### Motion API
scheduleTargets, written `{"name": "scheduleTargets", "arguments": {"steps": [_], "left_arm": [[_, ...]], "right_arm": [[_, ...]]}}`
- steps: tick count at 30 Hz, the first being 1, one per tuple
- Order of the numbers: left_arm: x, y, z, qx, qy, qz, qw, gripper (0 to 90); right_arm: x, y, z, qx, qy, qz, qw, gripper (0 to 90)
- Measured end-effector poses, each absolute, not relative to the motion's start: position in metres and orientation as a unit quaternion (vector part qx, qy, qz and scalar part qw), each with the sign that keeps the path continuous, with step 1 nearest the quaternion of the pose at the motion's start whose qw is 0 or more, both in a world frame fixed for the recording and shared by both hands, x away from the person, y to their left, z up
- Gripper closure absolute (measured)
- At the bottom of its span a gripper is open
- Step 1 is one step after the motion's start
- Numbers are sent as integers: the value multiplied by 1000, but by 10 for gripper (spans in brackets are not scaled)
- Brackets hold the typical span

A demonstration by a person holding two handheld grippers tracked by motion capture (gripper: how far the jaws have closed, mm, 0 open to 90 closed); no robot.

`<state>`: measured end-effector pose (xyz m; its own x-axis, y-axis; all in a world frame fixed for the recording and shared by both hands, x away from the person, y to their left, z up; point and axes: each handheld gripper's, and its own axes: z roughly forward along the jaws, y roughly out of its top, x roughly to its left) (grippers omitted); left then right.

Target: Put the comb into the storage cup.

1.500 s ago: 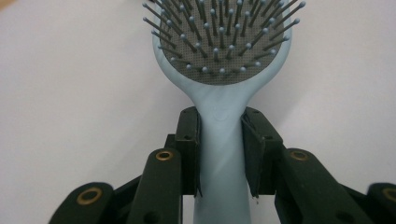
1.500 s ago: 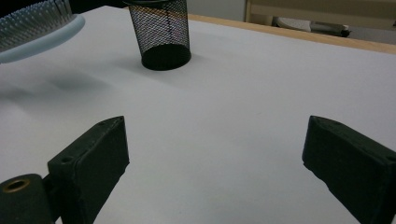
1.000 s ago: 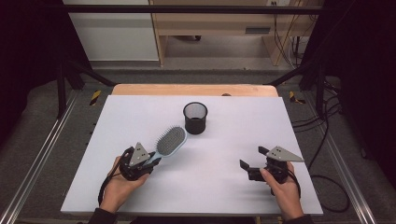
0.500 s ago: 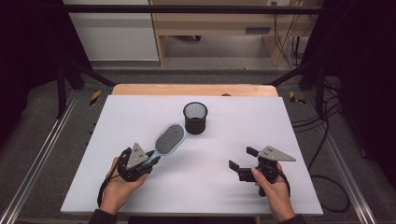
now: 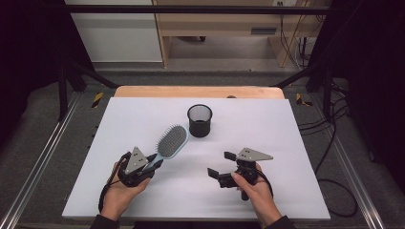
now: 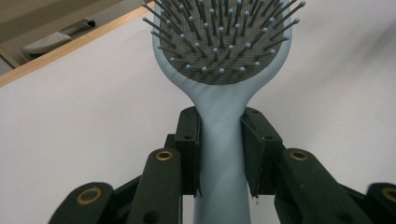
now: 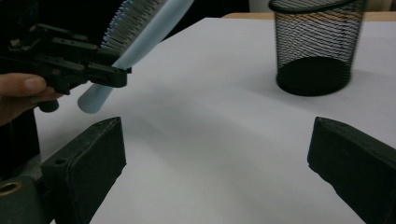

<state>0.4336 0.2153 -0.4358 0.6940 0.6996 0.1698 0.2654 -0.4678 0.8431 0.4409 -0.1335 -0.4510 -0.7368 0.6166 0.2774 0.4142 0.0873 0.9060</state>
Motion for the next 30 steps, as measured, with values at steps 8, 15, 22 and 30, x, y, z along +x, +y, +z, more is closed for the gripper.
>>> {"name": "scheduleTargets", "arguments": {"steps": [8,15,22,30], "left_arm": [[432,214,-432,813,291,260,432,699],[430,213,-430,809,288,266,438,698],[428,213,-428,803,289,271,445,698],[426,208,-427,803,284,270,449,698]], "right_arm": [[452,-95,-446,344,729,590,47,47],[457,-70,-439,340,721,604,27,46],[459,-51,-430,325,726,605,22,47],[461,-42,-429,328,726,605,17,48]]}}
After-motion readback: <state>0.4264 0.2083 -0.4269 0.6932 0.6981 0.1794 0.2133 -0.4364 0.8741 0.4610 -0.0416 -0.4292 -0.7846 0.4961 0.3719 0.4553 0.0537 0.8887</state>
